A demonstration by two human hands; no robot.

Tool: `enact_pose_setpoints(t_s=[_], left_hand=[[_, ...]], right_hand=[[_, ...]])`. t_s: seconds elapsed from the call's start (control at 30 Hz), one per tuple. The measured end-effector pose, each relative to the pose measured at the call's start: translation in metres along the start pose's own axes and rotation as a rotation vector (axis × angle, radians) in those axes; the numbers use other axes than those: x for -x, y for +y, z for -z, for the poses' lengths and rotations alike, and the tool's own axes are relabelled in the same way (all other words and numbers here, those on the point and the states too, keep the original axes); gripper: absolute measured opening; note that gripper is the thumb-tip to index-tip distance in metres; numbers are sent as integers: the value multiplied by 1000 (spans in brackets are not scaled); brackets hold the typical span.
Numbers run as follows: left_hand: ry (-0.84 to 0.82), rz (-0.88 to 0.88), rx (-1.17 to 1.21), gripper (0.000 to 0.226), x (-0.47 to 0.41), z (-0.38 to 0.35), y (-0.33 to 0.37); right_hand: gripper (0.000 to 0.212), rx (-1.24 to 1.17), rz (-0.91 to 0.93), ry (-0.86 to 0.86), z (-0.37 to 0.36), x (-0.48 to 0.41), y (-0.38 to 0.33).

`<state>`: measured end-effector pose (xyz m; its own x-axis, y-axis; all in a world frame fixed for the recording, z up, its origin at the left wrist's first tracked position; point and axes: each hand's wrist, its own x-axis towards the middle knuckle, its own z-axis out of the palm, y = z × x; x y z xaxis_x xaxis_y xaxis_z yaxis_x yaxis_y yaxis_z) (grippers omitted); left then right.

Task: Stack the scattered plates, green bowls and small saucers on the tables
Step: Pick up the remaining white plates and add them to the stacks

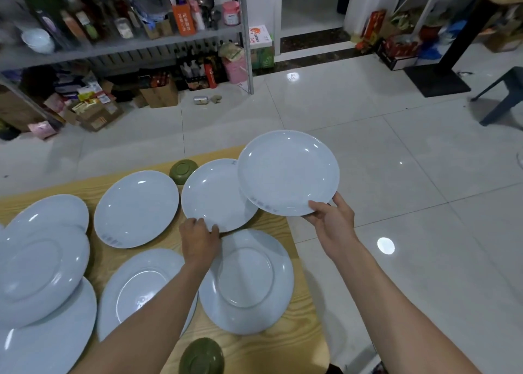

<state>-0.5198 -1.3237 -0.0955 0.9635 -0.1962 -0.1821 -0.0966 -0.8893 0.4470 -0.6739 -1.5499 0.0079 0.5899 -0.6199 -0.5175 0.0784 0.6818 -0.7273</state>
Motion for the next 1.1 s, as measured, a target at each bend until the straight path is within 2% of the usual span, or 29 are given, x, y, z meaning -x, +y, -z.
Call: enact_pose_setpoints(t_s=[0.13, 0.3, 0.47, 0.57, 0.67, 0.83, 1.0, 1.1], left_hand=[[16, 149, 165, 30, -6, -2, 7], [64, 397, 462, 75, -14, 1, 23], [52, 554, 891, 65, -17, 0, 16], [21, 614, 1123, 67, -18, 4, 13], [8, 617, 1279, 73, -14, 11, 16], [11, 546, 1410, 75, 2, 29, 17], [70, 430, 1469, 68, 22, 55, 12], [92, 405, 1482, 72, 40, 73, 2]], right_hand=[[52, 4, -10, -6, -2, -8, -3], [56, 15, -31, -3, -4, -14, -3], [57, 26, -51, -20, -10, -15, -1], [58, 27, -56, -25, -15, -14, 1], [57, 24, -53, -40, -20, -11, 3], [51, 39, -43, -76, -32, -3, 2], [51, 59, -48, -169, -54, 14, 4], [52, 85, -36, -214, -69, 29, 9]])
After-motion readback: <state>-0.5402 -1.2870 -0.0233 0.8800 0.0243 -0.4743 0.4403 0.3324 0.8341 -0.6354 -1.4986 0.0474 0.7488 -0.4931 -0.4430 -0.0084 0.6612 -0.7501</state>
